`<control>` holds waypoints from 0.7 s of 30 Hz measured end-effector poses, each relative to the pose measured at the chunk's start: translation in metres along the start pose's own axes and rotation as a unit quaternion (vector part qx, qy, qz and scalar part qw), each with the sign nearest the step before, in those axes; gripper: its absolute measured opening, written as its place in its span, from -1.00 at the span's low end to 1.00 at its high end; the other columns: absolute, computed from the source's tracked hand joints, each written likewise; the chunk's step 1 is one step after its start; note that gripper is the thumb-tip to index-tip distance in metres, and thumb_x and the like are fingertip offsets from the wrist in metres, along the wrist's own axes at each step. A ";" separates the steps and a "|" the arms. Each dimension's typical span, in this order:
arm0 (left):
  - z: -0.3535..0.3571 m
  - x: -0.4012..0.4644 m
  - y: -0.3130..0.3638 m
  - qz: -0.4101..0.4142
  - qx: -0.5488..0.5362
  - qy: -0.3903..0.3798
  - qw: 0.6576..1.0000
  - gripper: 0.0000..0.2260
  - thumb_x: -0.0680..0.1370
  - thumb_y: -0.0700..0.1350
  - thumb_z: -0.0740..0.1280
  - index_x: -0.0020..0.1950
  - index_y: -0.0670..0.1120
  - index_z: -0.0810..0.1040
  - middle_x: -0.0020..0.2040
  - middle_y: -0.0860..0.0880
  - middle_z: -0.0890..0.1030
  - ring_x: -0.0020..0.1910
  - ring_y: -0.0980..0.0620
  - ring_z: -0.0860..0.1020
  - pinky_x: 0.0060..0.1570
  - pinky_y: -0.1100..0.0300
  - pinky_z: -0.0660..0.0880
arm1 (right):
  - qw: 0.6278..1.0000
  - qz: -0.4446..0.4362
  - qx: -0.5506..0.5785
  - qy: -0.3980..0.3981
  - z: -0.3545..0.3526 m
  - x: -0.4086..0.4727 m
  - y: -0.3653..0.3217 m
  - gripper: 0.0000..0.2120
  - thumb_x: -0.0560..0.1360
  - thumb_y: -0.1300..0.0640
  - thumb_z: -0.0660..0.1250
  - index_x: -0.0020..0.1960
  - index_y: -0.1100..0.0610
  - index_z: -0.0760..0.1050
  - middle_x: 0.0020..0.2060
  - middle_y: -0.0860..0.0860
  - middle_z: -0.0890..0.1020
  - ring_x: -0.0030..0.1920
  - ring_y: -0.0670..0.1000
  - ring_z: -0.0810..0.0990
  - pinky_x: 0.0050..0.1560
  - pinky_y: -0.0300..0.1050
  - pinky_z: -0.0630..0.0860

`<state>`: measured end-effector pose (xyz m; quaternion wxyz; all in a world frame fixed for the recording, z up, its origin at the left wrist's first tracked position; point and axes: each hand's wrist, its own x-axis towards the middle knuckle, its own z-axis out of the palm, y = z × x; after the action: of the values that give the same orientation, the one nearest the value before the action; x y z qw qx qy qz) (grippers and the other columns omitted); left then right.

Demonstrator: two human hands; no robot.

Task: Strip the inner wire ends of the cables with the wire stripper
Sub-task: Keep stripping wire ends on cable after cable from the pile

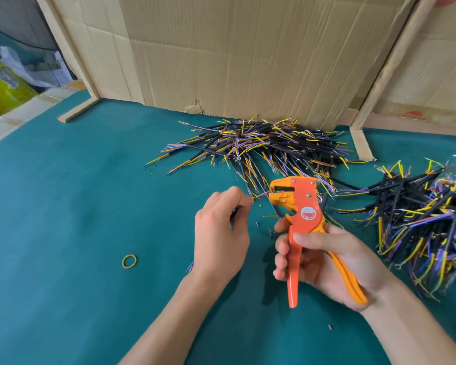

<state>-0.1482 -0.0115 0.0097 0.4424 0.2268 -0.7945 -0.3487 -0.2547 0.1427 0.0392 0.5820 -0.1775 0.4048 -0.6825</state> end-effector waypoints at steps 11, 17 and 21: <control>0.000 0.000 -0.004 0.064 0.039 0.000 0.997 -0.80 0.45 -0.40 0.36 -0.15 -0.10 0.52 -0.27 0.02 0.57 -0.24 -0.08 0.49 -0.27 -0.03 0.47 | 0.998 0.015 -0.066 -0.010 -0.001 -0.002 -0.003 -0.76 0.36 0.27 0.51 0.02 0.23 0.61 -0.29 0.21 0.47 -0.35 0.19 0.52 -0.28 0.10 0.56; 0.000 0.001 -0.004 0.068 0.041 0.000 0.997 -0.83 0.46 -0.39 0.35 -0.17 -0.12 0.52 -0.27 -0.01 0.58 -0.23 -0.09 0.48 -0.29 -0.05 0.48 | 0.997 0.020 -0.078 0.005 0.002 -0.002 -0.003 -0.91 0.46 0.23 0.43 -0.18 0.19 0.53 -0.37 0.12 0.40 -0.46 0.08 0.42 -0.42 -0.03 0.45; 0.001 0.001 -0.004 0.071 0.033 -0.004 0.997 -0.80 0.47 -0.36 0.34 -0.15 -0.05 0.49 -0.27 -0.02 0.59 -0.22 -0.08 0.50 -0.27 -0.05 0.49 | 0.995 -0.011 -0.093 0.046 0.005 -0.002 -0.002 -0.71 0.42 0.13 0.46 -0.34 0.14 0.39 -0.47 0.05 0.28 -0.60 -0.02 0.27 -0.58 -0.21 0.31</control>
<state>-0.1492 -0.0139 0.0069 0.4556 0.1826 -0.8213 -0.2909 -0.2519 0.1423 0.0446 0.5366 -0.2036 0.4909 -0.6555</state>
